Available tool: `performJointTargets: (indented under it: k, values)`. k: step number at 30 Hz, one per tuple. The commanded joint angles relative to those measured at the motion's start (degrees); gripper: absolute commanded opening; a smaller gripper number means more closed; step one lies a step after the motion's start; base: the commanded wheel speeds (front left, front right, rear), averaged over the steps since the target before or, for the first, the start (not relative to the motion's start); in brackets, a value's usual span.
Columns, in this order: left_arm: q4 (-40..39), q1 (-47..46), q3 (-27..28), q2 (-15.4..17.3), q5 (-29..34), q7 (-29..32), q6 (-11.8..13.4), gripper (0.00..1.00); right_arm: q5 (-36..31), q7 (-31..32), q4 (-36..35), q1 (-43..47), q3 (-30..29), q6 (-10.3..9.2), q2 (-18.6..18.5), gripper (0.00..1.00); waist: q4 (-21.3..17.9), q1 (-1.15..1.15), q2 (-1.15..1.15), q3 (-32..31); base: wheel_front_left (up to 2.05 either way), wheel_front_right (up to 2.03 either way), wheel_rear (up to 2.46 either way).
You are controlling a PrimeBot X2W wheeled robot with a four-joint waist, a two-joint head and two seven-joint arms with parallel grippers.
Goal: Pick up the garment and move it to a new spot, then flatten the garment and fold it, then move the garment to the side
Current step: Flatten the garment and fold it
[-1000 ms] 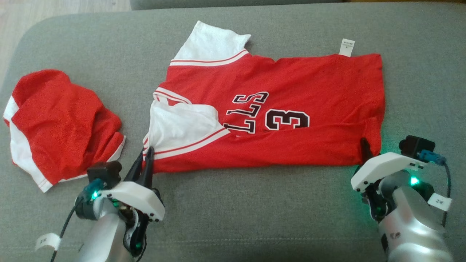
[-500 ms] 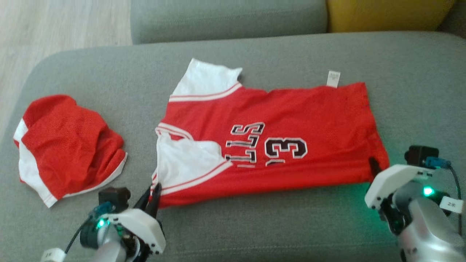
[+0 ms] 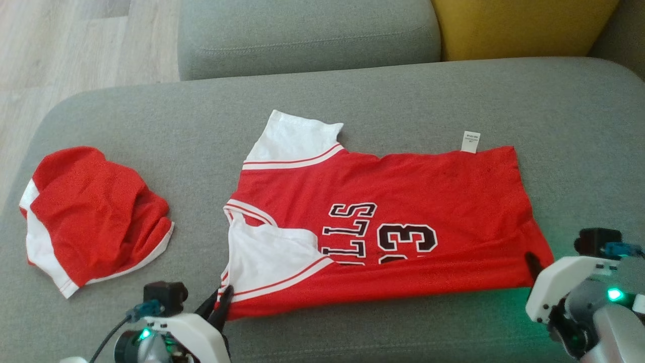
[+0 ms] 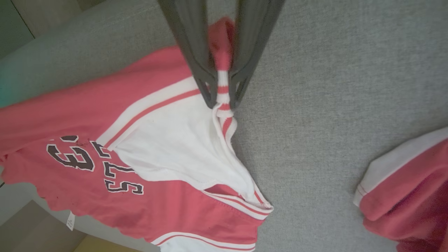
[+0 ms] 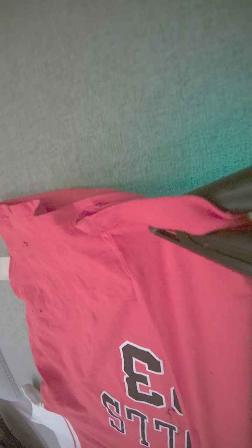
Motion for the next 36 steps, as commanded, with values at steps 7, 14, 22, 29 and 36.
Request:
performJointTargets:
  k: [7, 14, 22, 29, 36]
  values:
    - [-5.6, -2.1, 4.1, 1.2, -0.9, -3.8, 2.4, 1.00, -0.9, -2.7, -9.1, 0.2, -3.2, 0.37, 1.3, 1.00, -0.2, 0.00, 0.00, -0.4, 0.00, 0.00, 0.00]
    - [-10.7, -3.9, 8.3, -0.4, -2.2, -12.1, 4.1, 1.00, 0.5, -14.0, -18.5, 0.5, -2.6, 0.37, 3.9, 1.00, -0.5, 0.00, 0.00, -0.6, 0.00, 0.00, 0.00]
    - [-13.9, -6.0, 12.0, -3.2, -1.4, -13.9, 4.3, 1.00, -1.4, -24.2, -22.1, 1.0, 2.7, 0.37, 4.4, 1.00, -1.5, 0.00, 0.00, 1.5, 0.00, 0.00, 0.00]
    - [-9.7, -14.2, 11.4, -1.8, 1.4, -12.6, 3.6, 1.00, -4.7, -25.2, -21.6, -3.6, 4.8, 0.37, 5.7, 1.00, -4.7, 0.00, 0.00, 8.0, 0.00, 0.00, 0.00]
    - [-2.8, -28.4, 9.5, 3.7, 3.4, -5.0, 1.6, 1.00, -7.9, -24.4, -20.8, -10.3, 5.9, 0.37, 7.4, 1.00, -9.3, 0.00, 0.00, 15.2, 0.00, 0.00, 0.00]
